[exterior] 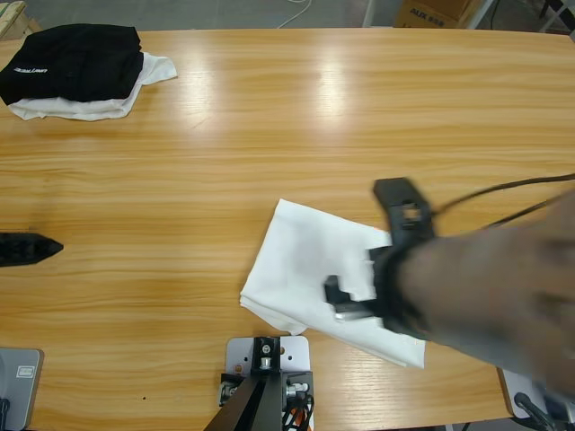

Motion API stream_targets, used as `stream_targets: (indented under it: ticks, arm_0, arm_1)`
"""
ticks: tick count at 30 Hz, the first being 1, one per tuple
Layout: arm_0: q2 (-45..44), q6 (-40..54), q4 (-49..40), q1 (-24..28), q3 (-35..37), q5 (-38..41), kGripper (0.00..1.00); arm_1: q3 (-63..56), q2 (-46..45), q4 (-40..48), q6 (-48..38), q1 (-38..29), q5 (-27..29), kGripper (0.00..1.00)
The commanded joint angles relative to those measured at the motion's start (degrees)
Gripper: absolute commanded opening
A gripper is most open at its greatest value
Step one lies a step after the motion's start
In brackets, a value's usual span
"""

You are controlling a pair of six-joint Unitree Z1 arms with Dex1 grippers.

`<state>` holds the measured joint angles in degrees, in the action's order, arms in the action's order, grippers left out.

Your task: Fold clothes

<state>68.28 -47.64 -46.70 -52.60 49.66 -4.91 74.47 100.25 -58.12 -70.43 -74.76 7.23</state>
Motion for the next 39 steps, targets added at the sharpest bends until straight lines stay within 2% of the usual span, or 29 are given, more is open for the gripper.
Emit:
stream_targets:
  ticks: [1, 5, 12, 20, 23, 30, 33, 35, 36, 39]
  arm_0:
    - [-2.45, 2.45, -1.02, -0.48, -4.22, 1.6, 0.996]
    - [-2.45, 3.86, -1.02, -0.48, -4.66, 1.66, 0.996]
    - [-2.45, 3.87, -0.76, -0.48, -5.19, 2.01, 0.996]
    - [-2.67, 3.79, -0.67, -0.48, -5.63, 2.1, 0.996]
    - [-2.52, 3.84, -0.58, -0.48, -5.81, 2.1, 0.996]
    - [-2.41, 3.87, -0.41, -0.48, -6.6, 2.01, 0.996]
    - [-2.59, 3.87, -0.41, -0.48, -6.77, 2.01, 0.996]
    - [-2.87, 3.87, -0.41, -0.48, -6.91, 2.01, 0.996]
    - [-2.89, 3.87, -0.41, -0.48, -7.05, 2.01, 0.996]
    - [-2.92, 3.87, -0.22, -0.48, -7.37, 2.01, 0.996]
  arm_1:
    - [-0.47, 10.83, 7.39, -7.33, 4.78, -4.36, 1.0]
    - [-3.79, 12.69, 14.1, -7.72, 4.89, -5.91, 1.0]
    - [-8.91, 13.89, 15.63, -8.23, 5.38, -6.61, 1.0]
    - [-15.09, 14.82, 23.63, -5.3, 7.05, -7.72, 1.0]
    - [-15.06, 16.38, 24.14, 3.14, 9.02, -8.72, 1.0]
    - [-14.62, 17.19, 20.73, 28.79, 15.24, -8.25, 1.0]
    - [-14.37, 17.67, 18.97, 35.98, 15.61, -4.57, 1.0]
    - [-14.34, 19.44, 16.57, 42.59, 15.61, 0.14, 1.0]
    - [-14.2, 20.28, 15.79, 46.44, 15.61, 2.3, 1.0]
    - [-13.79, 20.86, 16.06, 61.1, 15.79, 3.74, 1.0]
